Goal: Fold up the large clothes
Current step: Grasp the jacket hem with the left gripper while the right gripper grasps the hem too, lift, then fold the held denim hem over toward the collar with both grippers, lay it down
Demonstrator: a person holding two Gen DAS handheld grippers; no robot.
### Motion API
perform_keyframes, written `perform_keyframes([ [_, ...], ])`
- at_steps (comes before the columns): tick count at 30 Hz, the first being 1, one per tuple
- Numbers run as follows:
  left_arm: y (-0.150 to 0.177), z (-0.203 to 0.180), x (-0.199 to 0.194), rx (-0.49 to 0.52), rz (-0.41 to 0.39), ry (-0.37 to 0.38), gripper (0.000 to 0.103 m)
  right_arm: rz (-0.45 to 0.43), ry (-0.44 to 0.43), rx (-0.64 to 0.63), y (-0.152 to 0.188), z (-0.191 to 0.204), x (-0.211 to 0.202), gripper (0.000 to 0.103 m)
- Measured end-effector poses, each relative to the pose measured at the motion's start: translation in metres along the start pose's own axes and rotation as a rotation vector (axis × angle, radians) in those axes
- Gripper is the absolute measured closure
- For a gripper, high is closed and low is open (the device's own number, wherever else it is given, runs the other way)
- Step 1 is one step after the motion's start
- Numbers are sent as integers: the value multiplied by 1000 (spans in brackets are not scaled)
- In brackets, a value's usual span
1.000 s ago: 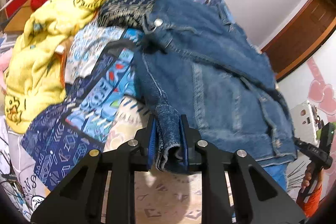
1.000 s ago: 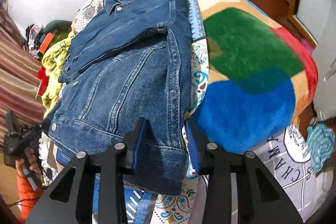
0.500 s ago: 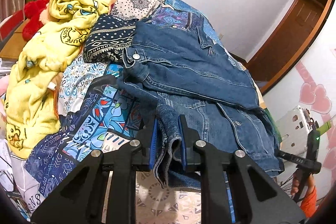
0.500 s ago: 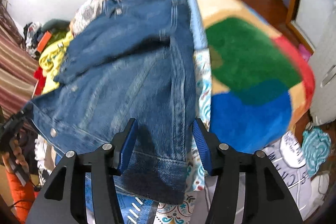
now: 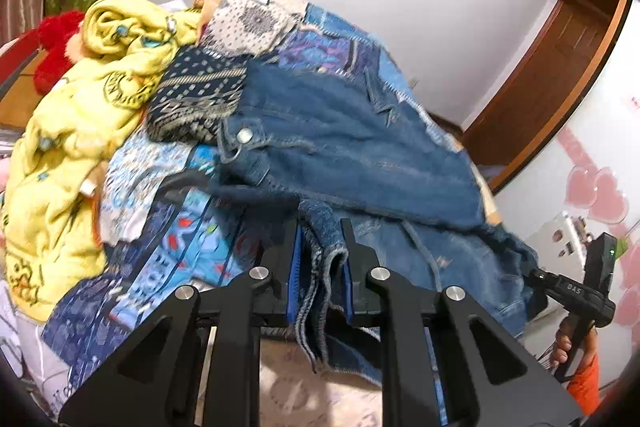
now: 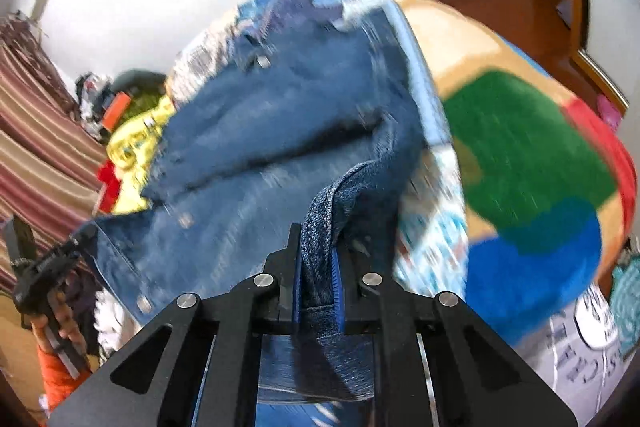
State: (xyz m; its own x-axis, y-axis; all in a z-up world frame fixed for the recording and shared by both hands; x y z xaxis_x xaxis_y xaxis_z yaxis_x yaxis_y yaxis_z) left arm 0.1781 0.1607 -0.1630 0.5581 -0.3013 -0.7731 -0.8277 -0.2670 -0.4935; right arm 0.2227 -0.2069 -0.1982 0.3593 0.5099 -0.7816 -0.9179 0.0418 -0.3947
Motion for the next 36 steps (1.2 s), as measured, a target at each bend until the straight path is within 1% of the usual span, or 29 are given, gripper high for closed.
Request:
perform_keyframes([
  [2,-16,-3,1,7,-15,15,88,-32,5,-33,-16,7,-4,92],
  [5,-44,-7,4,10,-43,40,89,-52,-6,-77,-44,16,-4,92],
  [7,-66,-10,6,18,-68,37,89,-76,14,-118,-64,24,-5,93],
  [9,-93,-10,9,14,-91,35,89,-114,36,-151,-87,29,-7,93],
  [11,-124,-10,16,12,-116,49,90,-146,36,-161,-117,31,-7,93],
  [14,-170,-10,37,5,-130,22,90,-180,54,-146,-165,32,5,93],
  [16,-198,2,53,-28,-135,14,90,-182,65,-120,-197,32,19,93],
  [17,-214,9,64,-47,-134,1,90,-180,66,-109,-207,32,25,93],
  [18,-224,15,73,-53,-132,-14,90,-176,73,-97,-220,31,34,93],
  [20,-243,29,100,-66,-112,-78,90,-161,99,-78,-237,27,51,93],
  [22,-254,43,129,-79,-66,-119,90,-127,116,-52,-250,18,70,93],
  [24,-258,55,156,-89,-2,-159,90,-63,137,-36,-258,8,90,93],
  [25,-257,58,170,-79,31,-188,90,-27,152,-38,-259,3,100,92],
  [27,-253,60,189,-43,75,-249,88,12,175,-49,-263,-3,108,92],
  [28,-250,60,193,-25,87,-274,86,26,183,-58,-261,-5,108,90],
  [29,-248,60,195,-12,92,-283,84,35,184,-62,-260,-8,107,89],
  [30,-248,60,196,-9,97,-284,81,43,183,-58,-261,-11,105,89],
  [31,-248,60,193,-6,103,-285,80,63,187,-54,-258,-13,102,89],
  [32,-249,60,189,-1,111,-279,77,72,197,-53,-261,-14,101,88],
  [33,-251,58,186,4,111,-289,68,66,217,-49,-262,-14,97,88],
  [34,-252,55,177,15,98,-327,63,44,263,-41,-261,-13,92,80],
  [35,-253,51,170,28,80,-353,55,-7,351,-32,-260,-12,83,58],
  [36,-254,46,158,50,52,-379,47,-62,421,-32,-258,-9,74,44],
])
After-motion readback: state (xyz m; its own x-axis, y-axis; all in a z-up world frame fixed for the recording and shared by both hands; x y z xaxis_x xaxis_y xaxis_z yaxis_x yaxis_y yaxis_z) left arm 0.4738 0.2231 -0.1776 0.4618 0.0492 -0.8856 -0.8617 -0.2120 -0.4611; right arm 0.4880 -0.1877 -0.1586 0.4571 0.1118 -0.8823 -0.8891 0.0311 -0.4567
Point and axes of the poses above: each gripper's, at about its wrist camera, not at the fingertips, and x roughly the way its jaws point, z to its left, y to its underside, the point moved 1 cm from there along x, roughly the way its jaws point, and after that the axes turned 12 degrees about z, right-handed, at the moved point
